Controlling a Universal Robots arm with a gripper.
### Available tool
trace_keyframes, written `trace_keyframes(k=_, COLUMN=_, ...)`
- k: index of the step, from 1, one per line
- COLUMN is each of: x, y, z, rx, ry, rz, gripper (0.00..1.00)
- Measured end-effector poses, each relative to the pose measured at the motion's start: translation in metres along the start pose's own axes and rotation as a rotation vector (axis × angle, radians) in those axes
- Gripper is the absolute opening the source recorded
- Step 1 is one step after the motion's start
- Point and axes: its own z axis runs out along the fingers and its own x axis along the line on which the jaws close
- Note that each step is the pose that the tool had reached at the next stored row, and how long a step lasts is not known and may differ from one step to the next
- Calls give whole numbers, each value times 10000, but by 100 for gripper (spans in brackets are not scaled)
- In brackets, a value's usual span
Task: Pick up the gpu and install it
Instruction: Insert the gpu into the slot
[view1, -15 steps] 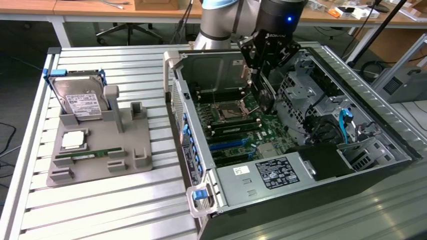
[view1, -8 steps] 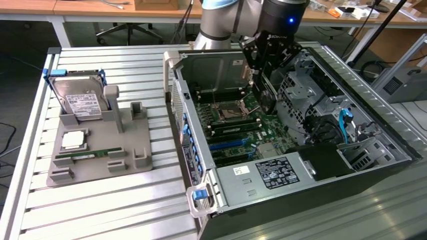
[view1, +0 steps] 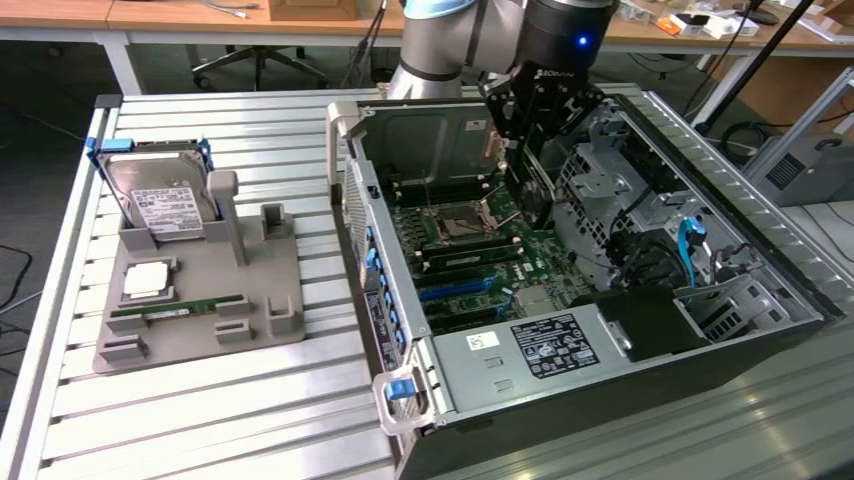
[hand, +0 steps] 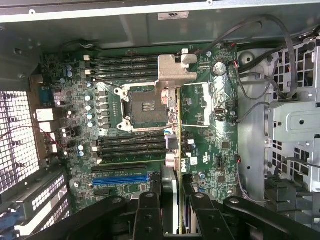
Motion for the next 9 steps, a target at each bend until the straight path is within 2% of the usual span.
trace_keyframes(k=9, x=0, y=0, z=0, rx=-6, ry=-11, rz=-151, gripper=27)
